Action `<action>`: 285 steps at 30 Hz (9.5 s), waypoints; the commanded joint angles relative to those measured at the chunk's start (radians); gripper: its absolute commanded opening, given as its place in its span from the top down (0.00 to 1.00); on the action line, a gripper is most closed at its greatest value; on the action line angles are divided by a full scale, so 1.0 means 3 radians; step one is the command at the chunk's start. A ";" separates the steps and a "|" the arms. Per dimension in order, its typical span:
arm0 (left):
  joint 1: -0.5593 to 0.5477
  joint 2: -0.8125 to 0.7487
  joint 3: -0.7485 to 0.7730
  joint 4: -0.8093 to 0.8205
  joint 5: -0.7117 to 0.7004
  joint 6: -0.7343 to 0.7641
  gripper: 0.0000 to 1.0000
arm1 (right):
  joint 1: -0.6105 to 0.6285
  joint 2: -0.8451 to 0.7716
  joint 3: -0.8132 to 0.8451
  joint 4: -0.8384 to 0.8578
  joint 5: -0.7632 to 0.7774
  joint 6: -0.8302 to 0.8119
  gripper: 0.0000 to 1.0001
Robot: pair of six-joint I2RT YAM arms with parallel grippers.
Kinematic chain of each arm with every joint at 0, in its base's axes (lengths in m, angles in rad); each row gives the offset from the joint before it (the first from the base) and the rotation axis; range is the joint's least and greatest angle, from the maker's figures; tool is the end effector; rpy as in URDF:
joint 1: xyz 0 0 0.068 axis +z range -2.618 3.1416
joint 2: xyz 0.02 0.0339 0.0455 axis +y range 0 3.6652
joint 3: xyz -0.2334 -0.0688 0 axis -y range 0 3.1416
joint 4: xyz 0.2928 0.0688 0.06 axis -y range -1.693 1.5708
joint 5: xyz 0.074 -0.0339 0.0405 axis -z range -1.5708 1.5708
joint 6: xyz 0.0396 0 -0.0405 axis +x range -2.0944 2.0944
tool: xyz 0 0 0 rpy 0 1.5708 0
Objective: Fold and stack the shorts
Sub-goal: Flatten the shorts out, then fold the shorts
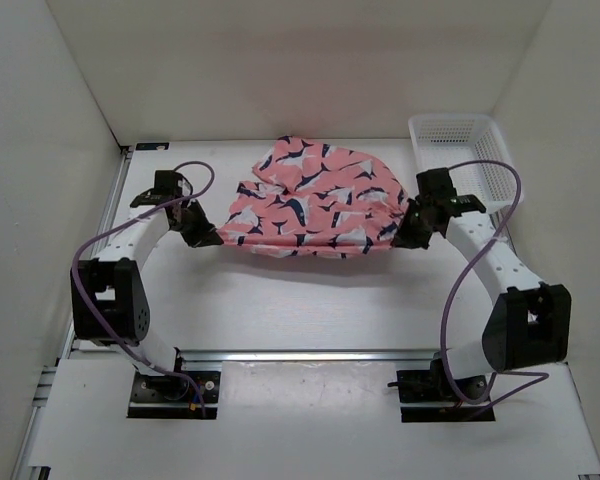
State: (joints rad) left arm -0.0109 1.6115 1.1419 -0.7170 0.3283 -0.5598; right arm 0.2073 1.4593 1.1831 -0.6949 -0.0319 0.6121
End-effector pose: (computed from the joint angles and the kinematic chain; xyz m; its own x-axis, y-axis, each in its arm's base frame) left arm 0.3594 -0.0167 0.1644 -0.8552 -0.4934 -0.1589 -0.3811 0.8063 -0.4523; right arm 0.3483 0.0745 0.2296 -0.7895 0.4208 -0.4468 0.2814 0.8951 0.3458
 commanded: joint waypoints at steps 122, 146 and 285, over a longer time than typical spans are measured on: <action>-0.0751 0.0171 0.0468 -0.0341 -0.0532 -0.0097 0.90 | 0.0081 -0.0538 -0.1544 0.0719 0.0015 0.0597 0.42; -0.0751 0.0171 0.0499 -0.0341 -0.0532 -0.0097 0.90 | -0.0016 -0.0048 -0.1960 0.1984 0.0182 0.0966 0.82; -0.0076 0.0662 0.2815 -0.1097 -0.0568 0.0838 0.90 | 0.0894 0.1349 0.1154 0.0353 0.1063 -0.0082 0.49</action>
State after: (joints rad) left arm -0.0109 1.8450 1.9339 -1.0595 0.1455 -0.3264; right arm 0.4904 1.9507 1.4910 -0.5537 0.2874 0.5816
